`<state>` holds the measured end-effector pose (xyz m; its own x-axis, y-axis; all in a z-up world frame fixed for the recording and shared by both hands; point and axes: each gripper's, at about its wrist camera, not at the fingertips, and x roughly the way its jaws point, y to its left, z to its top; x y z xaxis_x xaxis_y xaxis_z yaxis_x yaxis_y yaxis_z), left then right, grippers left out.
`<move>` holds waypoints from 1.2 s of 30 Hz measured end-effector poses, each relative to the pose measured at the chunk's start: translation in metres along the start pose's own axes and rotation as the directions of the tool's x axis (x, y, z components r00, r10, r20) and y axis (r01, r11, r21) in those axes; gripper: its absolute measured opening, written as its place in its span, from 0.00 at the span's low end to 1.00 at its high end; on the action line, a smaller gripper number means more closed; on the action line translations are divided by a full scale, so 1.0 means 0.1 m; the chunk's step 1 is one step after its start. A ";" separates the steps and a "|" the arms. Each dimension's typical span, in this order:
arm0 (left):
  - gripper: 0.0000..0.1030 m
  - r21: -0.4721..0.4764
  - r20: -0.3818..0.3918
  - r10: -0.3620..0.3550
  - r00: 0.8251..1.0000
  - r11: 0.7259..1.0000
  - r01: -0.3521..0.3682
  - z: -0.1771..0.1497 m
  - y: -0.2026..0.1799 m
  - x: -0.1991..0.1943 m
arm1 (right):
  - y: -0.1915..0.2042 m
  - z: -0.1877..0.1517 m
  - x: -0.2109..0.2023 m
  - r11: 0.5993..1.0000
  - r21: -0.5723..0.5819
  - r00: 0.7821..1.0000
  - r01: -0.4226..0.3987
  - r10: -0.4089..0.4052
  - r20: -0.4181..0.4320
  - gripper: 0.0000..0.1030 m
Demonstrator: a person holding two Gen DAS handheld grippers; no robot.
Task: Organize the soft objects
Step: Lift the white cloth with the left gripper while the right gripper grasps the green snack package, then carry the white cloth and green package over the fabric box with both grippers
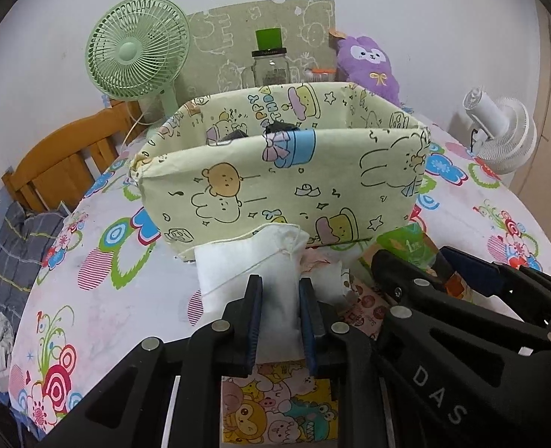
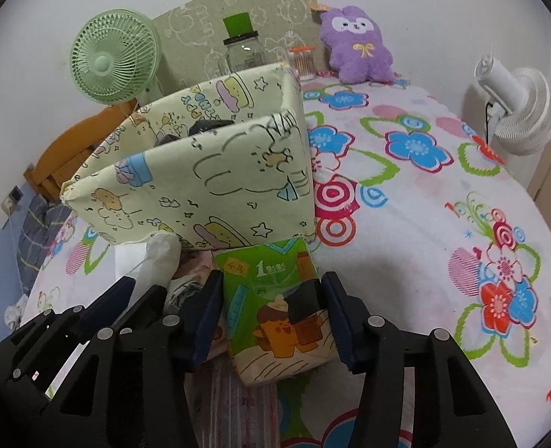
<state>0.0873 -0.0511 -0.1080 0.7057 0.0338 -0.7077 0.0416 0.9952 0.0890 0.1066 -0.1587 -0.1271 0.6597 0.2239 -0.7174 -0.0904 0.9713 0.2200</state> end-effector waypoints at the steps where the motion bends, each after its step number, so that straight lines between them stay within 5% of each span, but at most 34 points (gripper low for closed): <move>1: 0.16 -0.004 0.003 -0.004 1.000 1.000 0.004 0.00 0.01 -0.02 | 0.01 0.00 -0.02 1.000 -0.002 1.000 0.000 0.000 0.005 0.54; 36: 0.11 -0.058 0.201 -0.061 0.978 0.996 0.074 0.20 0.23 -0.98 | 0.41 0.16 -1.11 0.997 -0.059 0.979 0.043 -0.030 0.203 0.52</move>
<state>0.0332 -0.0338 -0.0223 0.8294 -0.0461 -0.5567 0.0526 0.9986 -0.0044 0.0419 -0.1452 -0.0282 0.7998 0.1733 -0.5747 -0.1056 0.9831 0.1495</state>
